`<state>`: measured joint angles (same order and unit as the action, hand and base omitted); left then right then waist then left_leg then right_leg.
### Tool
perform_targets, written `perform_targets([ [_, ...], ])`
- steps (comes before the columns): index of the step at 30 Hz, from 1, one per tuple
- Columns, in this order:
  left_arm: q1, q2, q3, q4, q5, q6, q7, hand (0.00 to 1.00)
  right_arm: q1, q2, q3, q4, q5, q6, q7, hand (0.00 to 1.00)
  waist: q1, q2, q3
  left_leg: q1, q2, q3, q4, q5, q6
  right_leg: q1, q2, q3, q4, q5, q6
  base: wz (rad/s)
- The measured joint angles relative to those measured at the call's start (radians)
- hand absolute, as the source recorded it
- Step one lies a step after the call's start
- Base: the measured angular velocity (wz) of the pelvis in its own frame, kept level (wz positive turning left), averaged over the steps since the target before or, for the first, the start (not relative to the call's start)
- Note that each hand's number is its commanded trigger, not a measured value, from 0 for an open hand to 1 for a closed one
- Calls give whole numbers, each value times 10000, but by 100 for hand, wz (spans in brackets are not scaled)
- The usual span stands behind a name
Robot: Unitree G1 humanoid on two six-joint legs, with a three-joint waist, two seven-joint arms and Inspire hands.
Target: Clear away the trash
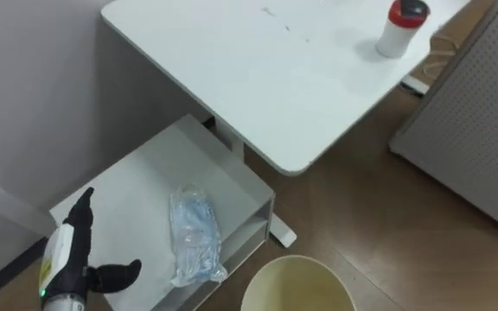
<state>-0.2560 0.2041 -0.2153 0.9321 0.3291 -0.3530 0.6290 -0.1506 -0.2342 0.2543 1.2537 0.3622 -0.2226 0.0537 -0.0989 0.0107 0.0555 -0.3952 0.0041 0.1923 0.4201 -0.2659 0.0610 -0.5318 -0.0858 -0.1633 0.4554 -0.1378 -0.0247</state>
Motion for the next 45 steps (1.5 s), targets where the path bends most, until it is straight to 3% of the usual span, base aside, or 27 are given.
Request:
perform_targets([
  [6,-595,-377,-764,379,-317,0,-3,0,-82,21,201,-321,343,47,-162,100,-174,-106,91,-913,149,184,494,-47,57,-861,39,29,277,222,-169,-7],
  [12,-651,-391,-847,395,-346,8,-3,0,-110,21,397,-510,747,49,-313,100,-400,-76,110,-1419,387,244,816,-77,-3,-1202,232,-8,82,426,-310,-7],
  [19,-1336,-391,-874,959,-347,47,172,0,-179,21,511,-537,840,25,-633,100,-592,-72,113,-1760,450,289,941,-54,-66,-1523,299,90,128,453,-352,-1],
  [23,-1578,-371,-1289,1490,-374,73,178,0,-193,17,615,-583,1002,7,-767,100,-735,-97,130,-1789,514,502,985,-56,-64,-1570,336,184,122,453,-352,-6],
  [28,-1749,-336,-1460,2438,-610,349,-228,0,-197,15,785,-799,1142,54,-732,100,-1140,-144,164,-1870,518,536,998,-56,-65,-1708,360,261,195,461,-366,-2],
  [36,-1812,-246,-1492,3101,-609,463,-327,0,-199,8,786,-819,1168,48,-921,100,-1168,-172,228,-2003,551,545,936,-65,-80,-1842,398,258,81,547,-419,-1],
  [42,-1994,-216,-1485,3229,-277,1053,-451,0,-200,-9,771,-808,1478,155,-974,100,-1166,-168,229,-2295,561,563,1038,-60,-76,-2105,401,253,90,592,-411,0],
  [43,-2026,-220,-1513,3229,-195,1141,-523,13,-202,-10,771,-811,1498,198,-986,100,-1156,-168,229,-2300,562,569,1040,-60,-76,-2111,400,254,88,591,-410,0],
  [44,-2033,-229,-1517,3229,-192,1168,-531,58,-209,-10,770,-816,1505,216,-996,100,-1155,-168,229,-2300,561,565,1047,-60,-76,-2112,399,253,88,590,-409,0],
  [45,-2060,-235,-1522,3230,-134,1253,-557,78,-240,-9,771,-830,1507,259,-1019,100,-1153,-168,229,-2312,562,564,1061,-60,-76,-2118,397,251,88,589,-408,0],
])
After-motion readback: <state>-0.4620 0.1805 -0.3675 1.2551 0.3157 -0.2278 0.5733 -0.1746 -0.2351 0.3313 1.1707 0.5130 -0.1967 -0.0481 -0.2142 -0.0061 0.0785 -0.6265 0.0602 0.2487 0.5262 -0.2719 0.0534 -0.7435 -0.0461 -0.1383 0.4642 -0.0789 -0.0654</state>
